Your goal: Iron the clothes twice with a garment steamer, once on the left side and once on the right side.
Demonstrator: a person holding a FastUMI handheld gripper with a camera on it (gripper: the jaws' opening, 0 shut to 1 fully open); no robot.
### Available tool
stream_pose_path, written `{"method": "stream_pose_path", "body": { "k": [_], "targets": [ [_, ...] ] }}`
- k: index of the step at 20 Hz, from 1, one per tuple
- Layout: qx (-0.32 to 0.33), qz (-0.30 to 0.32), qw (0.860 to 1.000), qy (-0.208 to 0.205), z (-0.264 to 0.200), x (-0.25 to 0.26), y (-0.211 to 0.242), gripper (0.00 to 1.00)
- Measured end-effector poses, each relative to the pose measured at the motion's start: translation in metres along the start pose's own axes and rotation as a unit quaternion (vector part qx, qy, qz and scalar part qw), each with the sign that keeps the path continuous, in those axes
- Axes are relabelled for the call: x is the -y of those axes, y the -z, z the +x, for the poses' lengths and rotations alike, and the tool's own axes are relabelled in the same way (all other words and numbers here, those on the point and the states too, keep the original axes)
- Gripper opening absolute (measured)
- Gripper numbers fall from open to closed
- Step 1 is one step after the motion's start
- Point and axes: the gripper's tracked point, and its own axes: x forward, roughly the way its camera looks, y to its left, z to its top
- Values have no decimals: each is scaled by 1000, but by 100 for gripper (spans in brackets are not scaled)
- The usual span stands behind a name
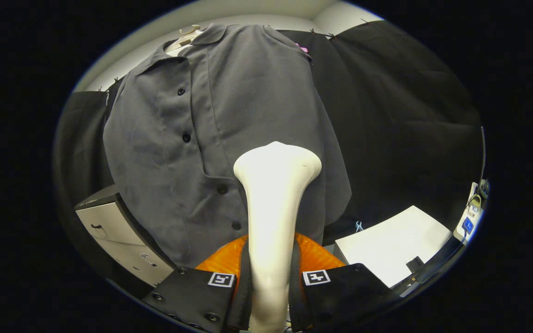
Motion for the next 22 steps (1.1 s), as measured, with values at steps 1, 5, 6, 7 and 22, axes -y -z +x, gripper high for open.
{"method": "stream_pose_path", "body": {
  "k": [1,5,6,7,22],
  "targets": [
    [-4,4,1000,0,0,1,4,40],
    [-14,13,1000,5,0,9,15,40],
    [-15,14,1000,6,0,11,18,40],
    [-18,14,1000,7,0,12,20,40],
    [41,-15,999,-3,-75,-27,-30,40]
  ]
}}
